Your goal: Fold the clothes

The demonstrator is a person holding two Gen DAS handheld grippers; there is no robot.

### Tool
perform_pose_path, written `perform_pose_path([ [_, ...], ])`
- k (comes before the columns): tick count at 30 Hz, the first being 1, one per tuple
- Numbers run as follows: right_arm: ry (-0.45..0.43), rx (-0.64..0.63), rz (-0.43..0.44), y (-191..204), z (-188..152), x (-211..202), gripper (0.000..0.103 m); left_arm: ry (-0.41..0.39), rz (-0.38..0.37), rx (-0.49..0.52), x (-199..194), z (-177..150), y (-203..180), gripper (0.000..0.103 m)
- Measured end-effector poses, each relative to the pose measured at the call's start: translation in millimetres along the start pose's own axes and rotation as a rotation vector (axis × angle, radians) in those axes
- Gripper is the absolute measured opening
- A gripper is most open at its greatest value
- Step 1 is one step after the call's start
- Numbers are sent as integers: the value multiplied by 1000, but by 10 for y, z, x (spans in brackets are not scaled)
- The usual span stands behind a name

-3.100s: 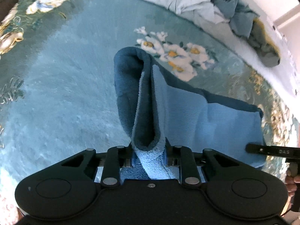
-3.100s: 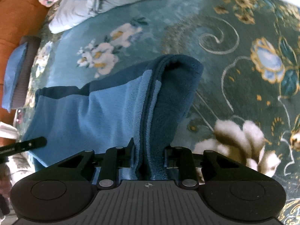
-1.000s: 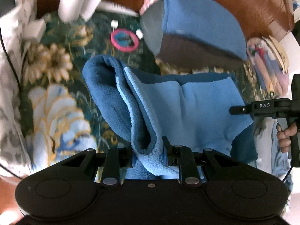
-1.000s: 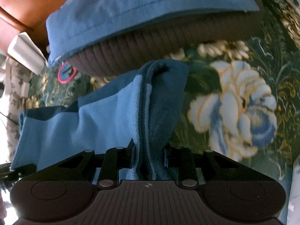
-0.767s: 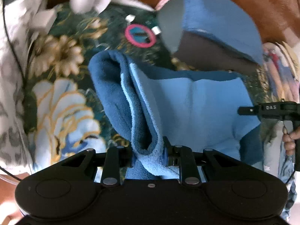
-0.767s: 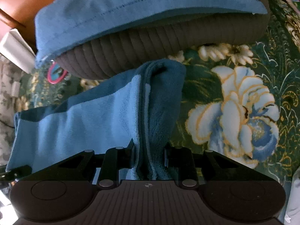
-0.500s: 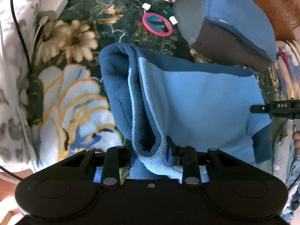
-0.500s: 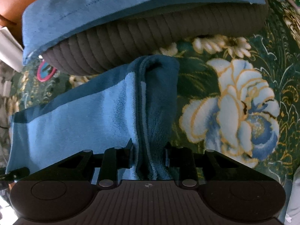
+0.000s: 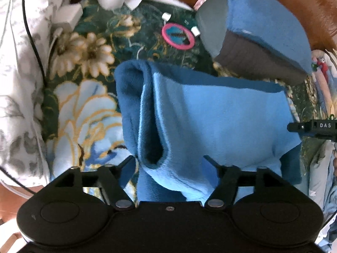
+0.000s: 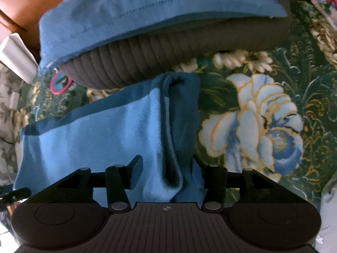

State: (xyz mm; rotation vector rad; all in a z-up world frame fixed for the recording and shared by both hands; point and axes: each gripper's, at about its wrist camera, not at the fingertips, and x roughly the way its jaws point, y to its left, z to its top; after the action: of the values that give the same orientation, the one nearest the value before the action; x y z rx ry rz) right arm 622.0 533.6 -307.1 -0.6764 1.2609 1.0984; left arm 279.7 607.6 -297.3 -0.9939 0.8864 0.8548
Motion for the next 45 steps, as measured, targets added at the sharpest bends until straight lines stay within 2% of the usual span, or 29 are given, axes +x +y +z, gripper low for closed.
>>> perform_pose_path([
  [3,-39,-8,21,36,-93,-190,63,-39,19,22,-158,-50,-120,88],
  [6,-66,-39,32,117,-212,-382,71,-45,30,21,-245,-90,-203,88],
  [8,-81,-60,35,170,-306,-510,72,-43,49,7,-321,-134,-229,88],
  [11,-107,-64,46,224,-492,-706,82,-51,95,-11,-429,-210,-256,88],
  [16,-127,-65,50,275,-915,-979,82,-53,103,1,-625,-378,-316,88],
  [21,-174,-8,41,247,-1366,-1295,82,-90,95,52,-913,-603,-480,89],
  [29,-292,47,23,320,-2122,-1964,84,-100,36,120,-1340,-1011,-751,89],
  [34,-389,97,20,537,-2689,-2394,85,-115,-8,194,-1612,-1329,-900,89],
  [36,-416,136,20,642,-2939,-2513,93,-117,-14,222,-1713,-1468,-938,89],
  [39,-444,179,64,813,-3358,-2635,93,-129,-22,260,-1874,-1674,-974,89],
  [45,-486,166,68,1109,-4036,-2888,93,-168,-21,306,-2191,-2079,-972,89],
])
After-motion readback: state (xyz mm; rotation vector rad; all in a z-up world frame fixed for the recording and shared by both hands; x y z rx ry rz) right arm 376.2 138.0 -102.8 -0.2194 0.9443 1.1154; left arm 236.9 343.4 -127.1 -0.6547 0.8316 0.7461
